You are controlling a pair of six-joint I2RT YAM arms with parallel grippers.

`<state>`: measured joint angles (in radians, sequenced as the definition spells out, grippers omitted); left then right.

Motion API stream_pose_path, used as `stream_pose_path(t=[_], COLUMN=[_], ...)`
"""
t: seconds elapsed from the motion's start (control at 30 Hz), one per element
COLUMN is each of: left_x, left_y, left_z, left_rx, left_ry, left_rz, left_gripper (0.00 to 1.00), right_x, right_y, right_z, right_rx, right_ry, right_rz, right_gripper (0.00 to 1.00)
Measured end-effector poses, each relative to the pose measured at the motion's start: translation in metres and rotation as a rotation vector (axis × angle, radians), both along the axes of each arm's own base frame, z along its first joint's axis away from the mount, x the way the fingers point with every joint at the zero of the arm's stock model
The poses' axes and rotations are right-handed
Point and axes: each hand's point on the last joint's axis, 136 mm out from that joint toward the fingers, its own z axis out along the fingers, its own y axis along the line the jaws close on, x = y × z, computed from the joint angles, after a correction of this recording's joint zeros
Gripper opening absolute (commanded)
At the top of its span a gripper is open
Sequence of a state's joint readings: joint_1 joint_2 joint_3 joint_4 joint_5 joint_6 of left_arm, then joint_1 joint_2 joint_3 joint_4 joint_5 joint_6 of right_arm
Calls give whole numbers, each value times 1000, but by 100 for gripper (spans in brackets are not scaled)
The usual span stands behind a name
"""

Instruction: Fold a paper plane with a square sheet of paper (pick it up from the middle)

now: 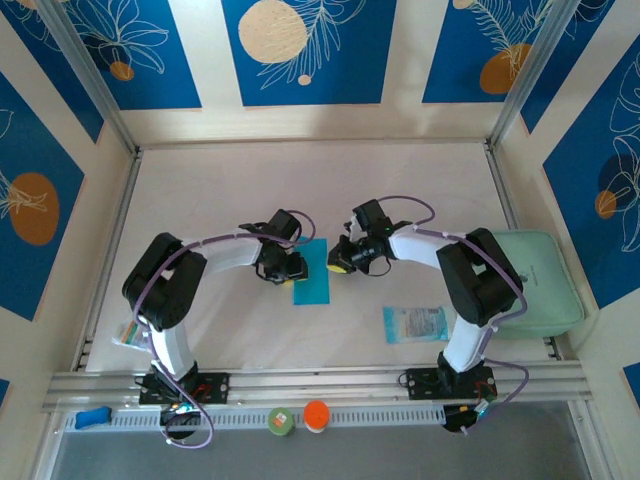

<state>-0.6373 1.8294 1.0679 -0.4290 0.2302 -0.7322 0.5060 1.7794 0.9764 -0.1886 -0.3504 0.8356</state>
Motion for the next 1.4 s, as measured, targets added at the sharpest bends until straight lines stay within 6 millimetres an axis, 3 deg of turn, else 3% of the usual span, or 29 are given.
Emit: stream_pose_path(t=[0.37,0.53,1.0,1.17,1.4], left_x=[0,0,0,1,2], left_y=[0,0,0,-1,0], left_z=[-2,-2,0,3,16], left_rx=[4,4,6,5,51], left_ry=[4,5,1,2,-38], left_rz=[1,0,-7,-11,-39], left_gripper=[35,35,36,40,52], right_x=[1,-2,-1,-1,-1], right_y=[20,18,15,15,15], right_z=[-17,-30,-33,-33,-34], right_rx=[11,-8,11,13,10], right_ry=[36,60,42,37,24], right_rz=[53,58,71,77,94], right_gripper=[0,0,0,0,0])
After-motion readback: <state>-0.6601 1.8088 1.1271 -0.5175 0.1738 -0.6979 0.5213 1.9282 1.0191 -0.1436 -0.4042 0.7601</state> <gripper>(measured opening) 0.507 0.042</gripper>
